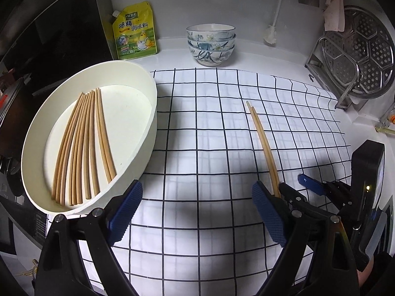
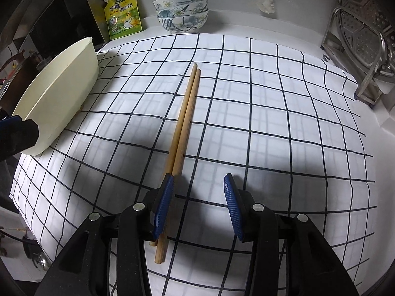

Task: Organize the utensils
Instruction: 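Close the right tool on a chopstick while the left tool grasps the last one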

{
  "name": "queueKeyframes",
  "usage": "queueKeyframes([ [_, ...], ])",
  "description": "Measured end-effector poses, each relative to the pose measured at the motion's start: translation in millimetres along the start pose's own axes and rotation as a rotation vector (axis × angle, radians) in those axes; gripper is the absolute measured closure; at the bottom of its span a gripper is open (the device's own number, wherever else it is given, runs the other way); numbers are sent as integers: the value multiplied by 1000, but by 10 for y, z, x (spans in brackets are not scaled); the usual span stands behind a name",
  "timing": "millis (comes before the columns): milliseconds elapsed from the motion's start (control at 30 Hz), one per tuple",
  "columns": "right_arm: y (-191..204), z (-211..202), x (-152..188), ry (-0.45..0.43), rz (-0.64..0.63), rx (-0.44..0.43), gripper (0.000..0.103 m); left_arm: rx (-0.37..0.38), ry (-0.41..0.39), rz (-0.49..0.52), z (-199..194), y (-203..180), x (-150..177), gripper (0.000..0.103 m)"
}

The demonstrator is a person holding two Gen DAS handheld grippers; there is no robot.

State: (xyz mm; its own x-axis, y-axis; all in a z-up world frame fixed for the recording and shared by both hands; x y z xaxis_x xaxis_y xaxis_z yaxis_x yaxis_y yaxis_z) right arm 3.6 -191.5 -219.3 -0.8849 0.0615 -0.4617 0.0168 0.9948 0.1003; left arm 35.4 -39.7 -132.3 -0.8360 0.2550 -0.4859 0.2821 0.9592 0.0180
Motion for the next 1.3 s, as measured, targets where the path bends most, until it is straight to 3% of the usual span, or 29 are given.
queueKeyframes([
  [200, 102, 59, 8, 5, -62, 19, 62, 5, 1, 0, 13, -12, -3, 15],
  [233, 118, 64, 11, 2, -75, 24, 64, 6, 0, 2, 14, -19, -3, 15],
  [367, 167, 63, 18, -5, -108, 11, 94, 16, -1, 18, 30, -83, 1, 15],
  [533, 54, 42, 17, 0, -68, -11, 96, 41, 6, 41, 119, -245, -3, 15],
  [800, -497, -107, 116, -4, 46, 45, 96, 83, -4, 60, 380, -580, -83, 14],
  [967, -817, -189, 173, -13, 107, 75, 96, 41, 8, 82, 603, -675, -113, 14],
  [1133, -873, -200, 166, -9, 130, 46, 96, 14, 31, 64, 818, -676, -135, 14],
  [1200, -873, -227, 143, -20, 147, 23, 93, 3, 31, 65, 865, -695, -148, 14],
  [1300, -886, -225, 88, -31, 141, 37, 72, -17, 30, 72, 917, -717, -159, 14],
])
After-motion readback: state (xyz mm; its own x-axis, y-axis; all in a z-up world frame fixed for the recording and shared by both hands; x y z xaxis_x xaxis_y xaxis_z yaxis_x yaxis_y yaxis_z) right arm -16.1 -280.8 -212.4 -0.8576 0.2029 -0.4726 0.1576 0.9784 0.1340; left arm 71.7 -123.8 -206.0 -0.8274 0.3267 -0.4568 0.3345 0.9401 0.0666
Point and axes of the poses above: each gripper's, at about its wrist camera, not at the fingertips, and z roughly the way its jaws point, y to its left, x to its underside, the point moved 8 cm from there along z, roughly the way its jaws point, and after that the axes turned 6 degrees about z, right-handed, at the moved point
